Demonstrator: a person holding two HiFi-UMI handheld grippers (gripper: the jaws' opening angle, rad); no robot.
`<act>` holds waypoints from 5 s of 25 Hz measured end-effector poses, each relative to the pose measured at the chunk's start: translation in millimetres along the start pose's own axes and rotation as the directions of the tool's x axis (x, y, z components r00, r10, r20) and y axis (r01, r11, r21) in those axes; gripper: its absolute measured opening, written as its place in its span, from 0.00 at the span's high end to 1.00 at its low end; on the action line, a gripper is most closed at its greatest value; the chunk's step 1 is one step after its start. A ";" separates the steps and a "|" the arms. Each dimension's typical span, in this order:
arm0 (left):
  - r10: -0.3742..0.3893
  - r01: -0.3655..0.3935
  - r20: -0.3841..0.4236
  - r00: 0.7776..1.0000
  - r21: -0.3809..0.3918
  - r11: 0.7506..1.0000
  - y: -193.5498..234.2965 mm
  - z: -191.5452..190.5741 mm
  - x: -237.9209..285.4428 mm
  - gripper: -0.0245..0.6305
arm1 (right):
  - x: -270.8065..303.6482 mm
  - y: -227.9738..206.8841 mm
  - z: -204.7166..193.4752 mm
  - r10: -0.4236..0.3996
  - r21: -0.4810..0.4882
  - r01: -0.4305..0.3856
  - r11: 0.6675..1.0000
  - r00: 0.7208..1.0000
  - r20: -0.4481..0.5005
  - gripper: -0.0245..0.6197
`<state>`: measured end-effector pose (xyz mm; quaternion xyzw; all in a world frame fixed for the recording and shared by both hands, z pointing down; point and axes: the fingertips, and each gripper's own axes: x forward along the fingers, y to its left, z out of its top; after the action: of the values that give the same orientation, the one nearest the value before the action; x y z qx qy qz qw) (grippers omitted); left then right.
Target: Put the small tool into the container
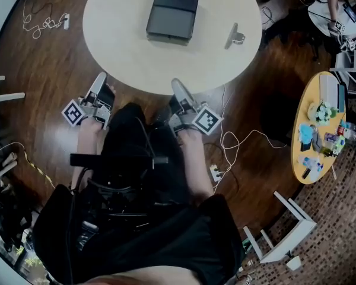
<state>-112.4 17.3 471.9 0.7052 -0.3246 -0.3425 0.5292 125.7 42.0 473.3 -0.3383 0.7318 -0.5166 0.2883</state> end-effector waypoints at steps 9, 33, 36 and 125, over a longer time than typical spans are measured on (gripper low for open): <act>-0.058 0.062 -0.131 0.990 0.027 0.998 5.6 13.5 79.6 0.97 | 18.8 -3.0 32.7 -0.036 -0.110 0.042 0.993 0.998 0.058 0.99; -0.226 0.226 -0.398 0.889 -0.048 0.973 51.4 24.2 210.2 0.97 | 120.2 -54.3 35.5 -0.576 -0.840 0.252 0.480 0.813 -0.085 0.73; -0.203 0.240 -0.465 0.862 0.022 0.970 60.6 16.5 224.8 0.97 | 134.3 -82.1 22.2 -0.617 -0.886 0.155 0.437 0.769 -0.170 0.73; 0.116 0.166 -0.719 0.685 0.309 0.937 157.1 -61.2 302.4 0.97 | 87.3 -203.9 -100.0 -0.853 -0.651 -0.743 0.156 0.231 -0.468 0.92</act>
<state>90.9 -234.7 594.5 0.8693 -0.1335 0.0214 0.4755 36.0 -19.5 690.9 -0.0633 0.8160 0.0172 -0.5744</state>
